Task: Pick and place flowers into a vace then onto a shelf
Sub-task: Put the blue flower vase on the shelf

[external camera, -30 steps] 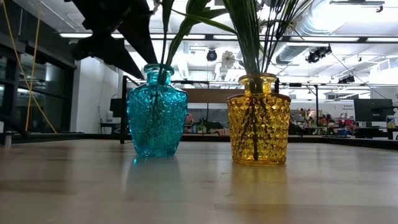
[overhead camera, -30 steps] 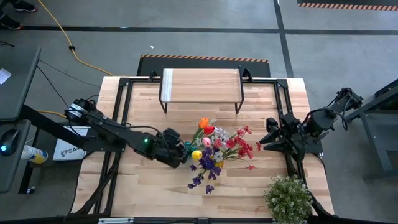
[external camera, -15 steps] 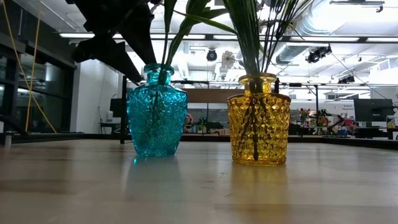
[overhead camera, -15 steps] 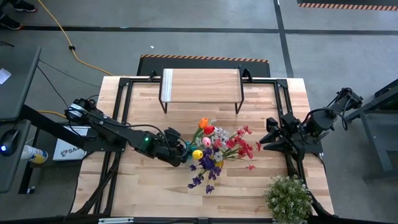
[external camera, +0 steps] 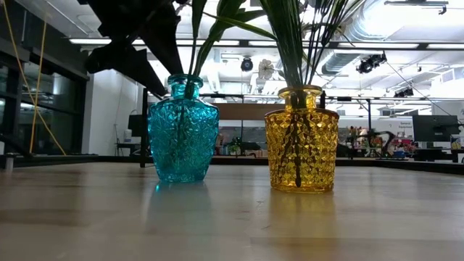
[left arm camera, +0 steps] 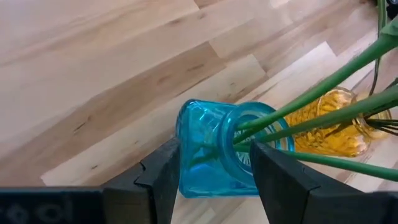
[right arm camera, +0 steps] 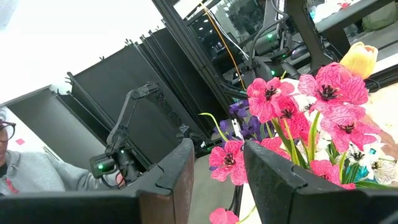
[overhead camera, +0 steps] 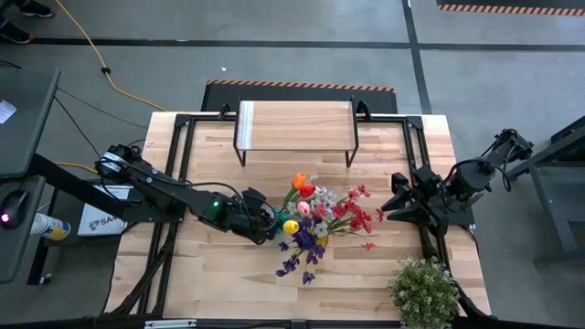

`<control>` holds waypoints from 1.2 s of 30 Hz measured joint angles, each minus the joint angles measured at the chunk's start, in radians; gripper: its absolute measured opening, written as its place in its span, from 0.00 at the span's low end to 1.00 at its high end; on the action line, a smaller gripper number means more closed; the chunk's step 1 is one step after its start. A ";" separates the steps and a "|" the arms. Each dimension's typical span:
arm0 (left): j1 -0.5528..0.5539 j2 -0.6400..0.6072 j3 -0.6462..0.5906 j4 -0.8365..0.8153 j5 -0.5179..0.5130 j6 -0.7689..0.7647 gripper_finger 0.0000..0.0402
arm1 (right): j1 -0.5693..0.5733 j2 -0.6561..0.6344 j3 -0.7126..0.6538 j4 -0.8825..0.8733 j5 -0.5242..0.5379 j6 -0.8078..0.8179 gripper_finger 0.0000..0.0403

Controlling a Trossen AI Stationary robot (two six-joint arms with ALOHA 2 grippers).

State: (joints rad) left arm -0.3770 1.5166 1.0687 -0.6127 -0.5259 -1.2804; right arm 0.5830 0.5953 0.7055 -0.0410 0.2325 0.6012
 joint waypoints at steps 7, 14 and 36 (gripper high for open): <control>0.052 0.000 0.000 0.001 0.077 0.005 0.55 | 0.000 0.000 0.000 0.000 0.000 0.000 0.32; 0.084 0.000 0.000 0.012 0.121 0.027 0.55 | 0.000 0.000 0.000 0.000 0.000 0.000 0.32; 0.082 0.000 0.000 0.029 0.153 0.015 0.23 | 0.000 0.000 0.000 0.000 0.000 0.000 0.32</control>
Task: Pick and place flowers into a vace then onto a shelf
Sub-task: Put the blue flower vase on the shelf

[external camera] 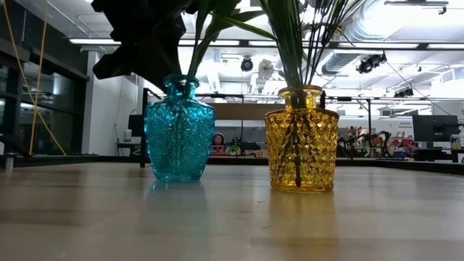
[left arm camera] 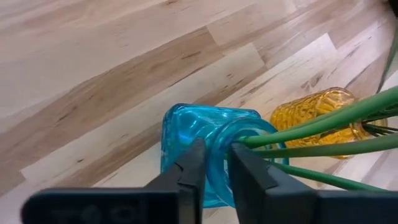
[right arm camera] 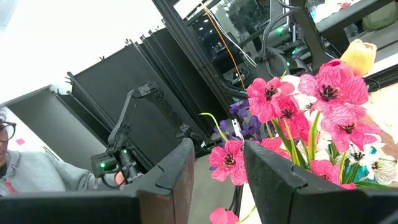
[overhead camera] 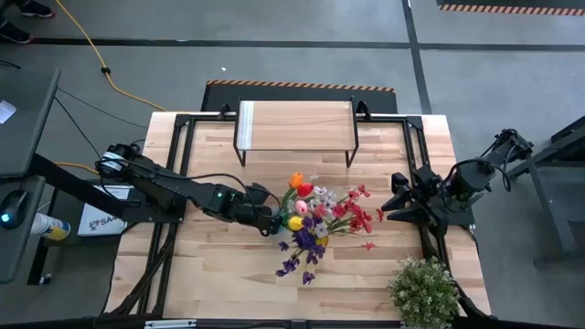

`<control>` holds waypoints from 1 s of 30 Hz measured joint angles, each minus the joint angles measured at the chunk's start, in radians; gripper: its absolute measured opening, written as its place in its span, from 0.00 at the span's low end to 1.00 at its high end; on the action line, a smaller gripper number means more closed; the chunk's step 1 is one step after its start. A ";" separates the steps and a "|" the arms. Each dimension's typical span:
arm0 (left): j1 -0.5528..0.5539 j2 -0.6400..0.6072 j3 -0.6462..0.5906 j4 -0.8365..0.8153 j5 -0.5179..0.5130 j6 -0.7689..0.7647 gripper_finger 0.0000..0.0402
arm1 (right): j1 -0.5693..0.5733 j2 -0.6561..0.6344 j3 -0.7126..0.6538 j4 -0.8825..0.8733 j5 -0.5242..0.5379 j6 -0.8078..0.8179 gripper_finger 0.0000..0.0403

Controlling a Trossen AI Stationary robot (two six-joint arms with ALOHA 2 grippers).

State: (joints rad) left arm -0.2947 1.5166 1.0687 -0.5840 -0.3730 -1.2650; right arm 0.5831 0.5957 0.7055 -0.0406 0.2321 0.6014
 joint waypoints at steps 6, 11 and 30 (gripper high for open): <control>0.000 0.000 0.001 0.016 0.002 -0.001 0.18 | 0.000 0.000 0.000 0.000 0.000 0.000 0.32; 0.000 0.000 0.001 0.011 0.001 -0.016 0.19 | 0.000 0.000 0.000 0.000 -0.002 0.000 0.32; 0.000 -0.122 -0.002 -0.110 -0.001 -0.067 0.17 | 0.000 0.000 0.000 0.000 -0.032 0.001 0.32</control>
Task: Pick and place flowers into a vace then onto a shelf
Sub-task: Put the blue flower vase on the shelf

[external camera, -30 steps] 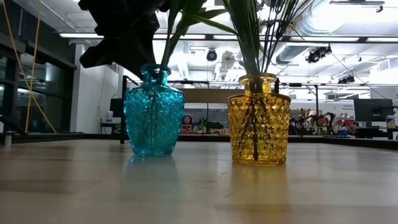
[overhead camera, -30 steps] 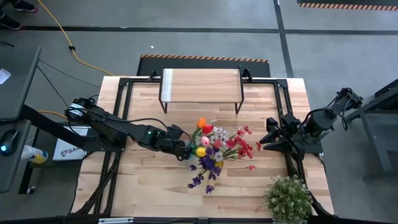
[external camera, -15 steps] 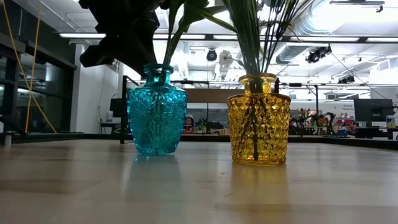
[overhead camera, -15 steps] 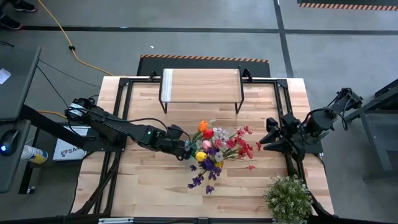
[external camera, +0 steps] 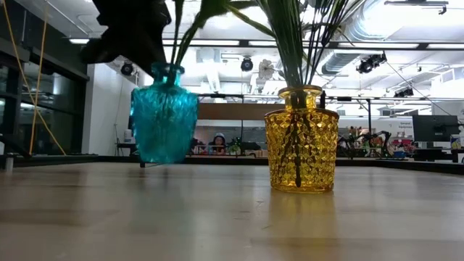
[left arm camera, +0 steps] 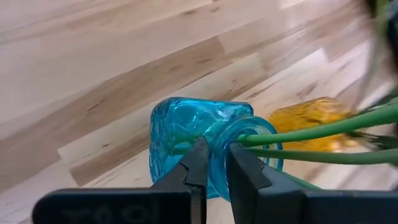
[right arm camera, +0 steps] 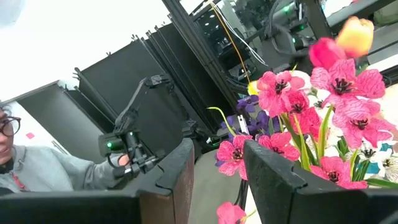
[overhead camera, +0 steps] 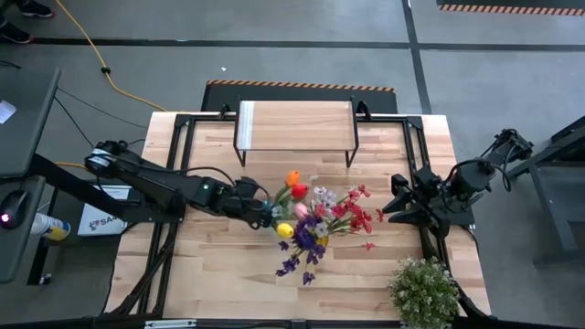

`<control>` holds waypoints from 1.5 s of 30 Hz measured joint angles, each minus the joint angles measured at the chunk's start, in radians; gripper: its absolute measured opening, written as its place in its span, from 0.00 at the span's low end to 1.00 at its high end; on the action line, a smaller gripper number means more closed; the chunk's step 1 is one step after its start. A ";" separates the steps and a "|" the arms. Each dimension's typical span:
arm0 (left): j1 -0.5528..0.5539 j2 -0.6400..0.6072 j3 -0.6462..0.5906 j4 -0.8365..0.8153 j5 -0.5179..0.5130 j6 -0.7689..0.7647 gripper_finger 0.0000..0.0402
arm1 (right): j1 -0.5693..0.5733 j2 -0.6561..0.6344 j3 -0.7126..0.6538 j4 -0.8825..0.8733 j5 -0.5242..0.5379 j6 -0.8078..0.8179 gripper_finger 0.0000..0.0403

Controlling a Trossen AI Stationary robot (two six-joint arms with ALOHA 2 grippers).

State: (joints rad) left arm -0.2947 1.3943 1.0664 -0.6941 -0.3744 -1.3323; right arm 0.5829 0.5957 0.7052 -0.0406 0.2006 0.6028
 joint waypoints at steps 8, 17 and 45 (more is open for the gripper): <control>0.000 -0.101 0.001 -0.029 -0.002 -0.002 0.17 | 0.000 0.000 0.000 0.000 -0.002 -0.001 0.32; 0.000 -0.243 0.001 -0.095 -0.008 -0.012 0.17 | 0.000 0.000 0.000 0.000 -0.007 -0.001 0.32; 0.374 -0.271 0.443 -0.418 0.113 0.201 0.17 | 0.000 -0.002 0.000 0.001 -0.005 -0.059 0.32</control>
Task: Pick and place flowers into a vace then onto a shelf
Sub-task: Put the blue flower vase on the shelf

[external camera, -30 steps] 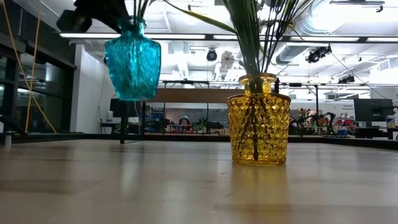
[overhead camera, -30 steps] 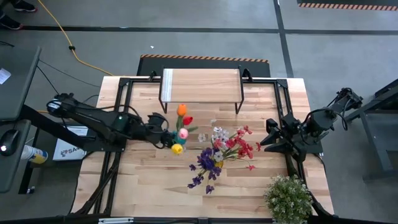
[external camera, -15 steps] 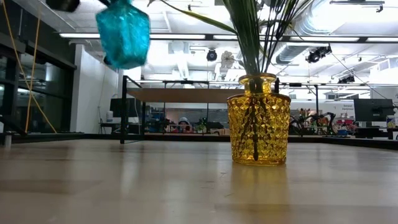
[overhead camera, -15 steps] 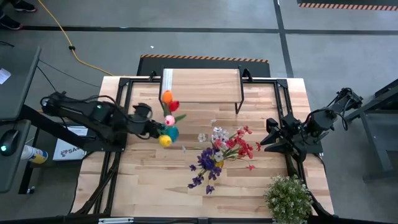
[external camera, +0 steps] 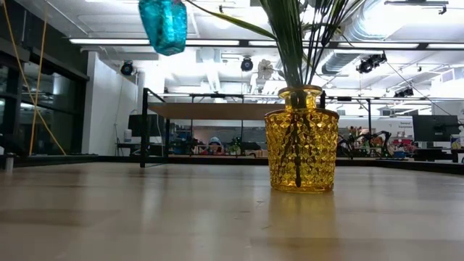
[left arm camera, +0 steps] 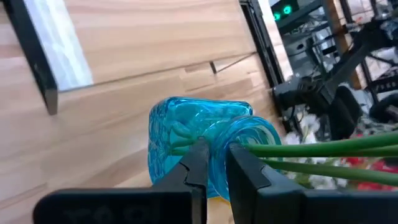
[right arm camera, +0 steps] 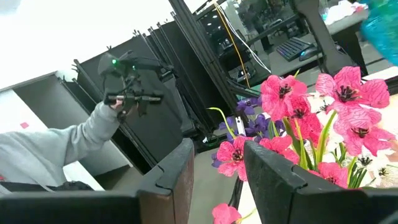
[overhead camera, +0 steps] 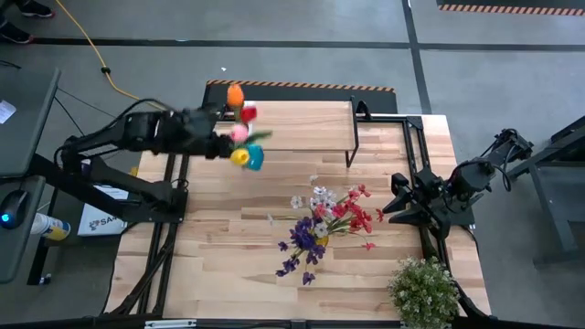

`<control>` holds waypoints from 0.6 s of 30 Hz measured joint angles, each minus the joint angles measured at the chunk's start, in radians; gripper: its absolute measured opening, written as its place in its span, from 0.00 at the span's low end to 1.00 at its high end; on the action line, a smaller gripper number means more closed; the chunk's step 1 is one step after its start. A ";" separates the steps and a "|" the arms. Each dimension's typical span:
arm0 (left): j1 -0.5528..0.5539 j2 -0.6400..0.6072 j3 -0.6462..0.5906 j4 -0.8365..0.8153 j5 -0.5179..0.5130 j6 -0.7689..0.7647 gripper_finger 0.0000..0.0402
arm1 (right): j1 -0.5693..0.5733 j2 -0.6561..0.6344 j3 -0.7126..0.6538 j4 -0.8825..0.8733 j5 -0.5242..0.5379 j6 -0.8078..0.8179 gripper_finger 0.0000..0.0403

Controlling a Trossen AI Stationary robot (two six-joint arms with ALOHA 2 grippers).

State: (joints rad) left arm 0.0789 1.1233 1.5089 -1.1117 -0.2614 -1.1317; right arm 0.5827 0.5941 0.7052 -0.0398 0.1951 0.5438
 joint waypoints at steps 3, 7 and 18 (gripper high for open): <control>0.103 0.025 0.011 0.017 0.088 0.047 0.17 | 0.000 0.000 0.000 0.000 0.000 -0.022 0.32; 0.226 0.082 0.011 0.073 0.194 0.110 0.17 | 0.000 0.000 0.000 0.000 0.000 -0.029 0.32; 0.491 0.241 0.011 0.162 0.341 0.193 0.17 | 0.000 -0.009 0.000 0.000 -0.011 -0.029 0.32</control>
State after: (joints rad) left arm 0.5696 1.3647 1.5204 -0.9493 0.0794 -0.9389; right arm 0.5828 0.5852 0.7052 -0.0398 0.1841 0.5152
